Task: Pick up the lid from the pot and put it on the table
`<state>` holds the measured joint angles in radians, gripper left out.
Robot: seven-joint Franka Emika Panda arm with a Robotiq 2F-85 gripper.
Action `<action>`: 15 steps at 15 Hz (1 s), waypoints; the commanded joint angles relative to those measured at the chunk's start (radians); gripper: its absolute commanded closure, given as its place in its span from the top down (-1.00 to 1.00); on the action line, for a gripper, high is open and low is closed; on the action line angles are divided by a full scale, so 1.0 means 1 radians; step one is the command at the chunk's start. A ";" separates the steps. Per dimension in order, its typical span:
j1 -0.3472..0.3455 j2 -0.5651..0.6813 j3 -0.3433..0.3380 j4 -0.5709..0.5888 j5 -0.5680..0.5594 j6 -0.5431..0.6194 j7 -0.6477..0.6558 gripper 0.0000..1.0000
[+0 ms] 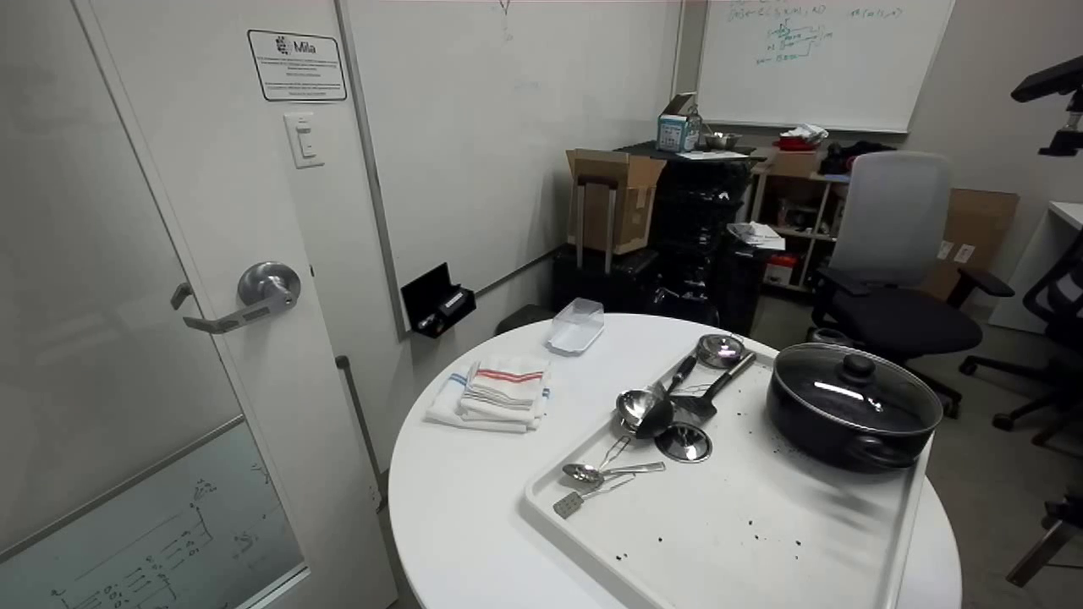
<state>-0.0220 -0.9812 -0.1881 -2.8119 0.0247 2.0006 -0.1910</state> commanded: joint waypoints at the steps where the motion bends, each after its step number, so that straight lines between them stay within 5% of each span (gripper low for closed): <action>1: -0.008 0.002 0.007 0.002 0.007 -0.003 -0.006 1.00; 7: -0.009 0.081 0.025 0.044 0.006 0.015 0.027 1.00; 15: -0.040 0.335 0.080 0.109 -0.002 0.123 0.158 1.00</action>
<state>-0.0346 -0.7763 -0.1396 -2.7517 0.0247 2.0777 -0.0907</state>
